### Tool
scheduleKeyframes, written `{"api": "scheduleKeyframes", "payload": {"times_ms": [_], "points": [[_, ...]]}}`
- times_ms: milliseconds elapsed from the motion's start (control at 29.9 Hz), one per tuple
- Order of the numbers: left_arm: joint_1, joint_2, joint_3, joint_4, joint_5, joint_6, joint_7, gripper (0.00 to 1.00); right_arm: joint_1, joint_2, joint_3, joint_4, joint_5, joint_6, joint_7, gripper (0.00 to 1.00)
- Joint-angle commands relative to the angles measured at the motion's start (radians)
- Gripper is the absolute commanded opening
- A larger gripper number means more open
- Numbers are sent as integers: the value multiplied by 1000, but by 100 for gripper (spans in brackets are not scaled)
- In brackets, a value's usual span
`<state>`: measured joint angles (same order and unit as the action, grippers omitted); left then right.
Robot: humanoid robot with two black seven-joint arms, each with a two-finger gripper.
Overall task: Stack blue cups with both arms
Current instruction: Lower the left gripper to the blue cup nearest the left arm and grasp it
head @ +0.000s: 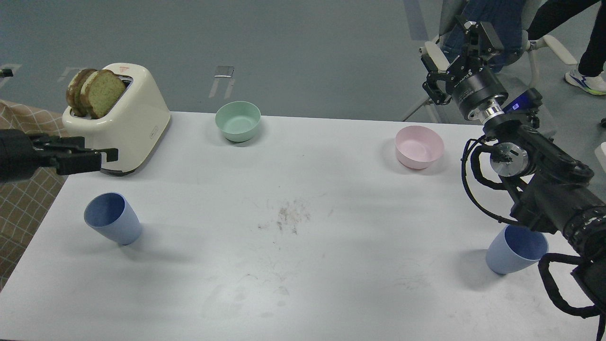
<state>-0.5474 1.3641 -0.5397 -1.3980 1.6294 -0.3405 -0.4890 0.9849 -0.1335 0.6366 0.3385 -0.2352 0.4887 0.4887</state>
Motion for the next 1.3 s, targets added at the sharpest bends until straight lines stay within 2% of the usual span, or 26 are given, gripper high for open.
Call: {"api": "scheduleKeyframes", "payload": {"times_ms": [0, 368, 501, 601, 635, 702, 735, 802, 835, 1103, 1270], "points": [[50, -13, 0, 29, 99, 6, 0, 97, 0, 0, 0, 2, -1, 0, 0, 100], [72, -98, 87, 129, 129, 64, 0, 94, -5, -3, -2, 0, -1, 0, 0, 100], [73, -123, 107, 163, 150, 77, 0, 87, -5, -3, -2, -3, -1, 0, 0, 100], [73, -138, 107, 181, 150, 77, 0, 78, -5, -1, -2, -1, -1, 0, 0, 100], [73, -145, 107, 194, 152, 77, 0, 71, -5, -1, -2, -1, -1, 0, 0, 100], [73, -151, 107, 203, 153, 78, 0, 51, -5, -1, -2, -1, -1, 0, 0, 100], [73, -152, 107, 205, 152, 77, 0, 26, -5, -1, -2, -3, -1, 0, 0, 100], [73, -154, 107, 206, 153, 77, 0, 6, -5, -1, -2, -3, -1, 0, 0, 100], [73, -155, 107, 206, 153, 77, 0, 0, -8, -1, -2, -1, -1, 0, 0, 100], [66, -154, 104, 206, 210, 78, 0, 0, -11, 0, -2, 0, -1, 0, 0, 100], [46, -140, 90, 157, 205, 78, 0, 0, -6, -1, -2, 0, -1, 0, 0, 100]]}}
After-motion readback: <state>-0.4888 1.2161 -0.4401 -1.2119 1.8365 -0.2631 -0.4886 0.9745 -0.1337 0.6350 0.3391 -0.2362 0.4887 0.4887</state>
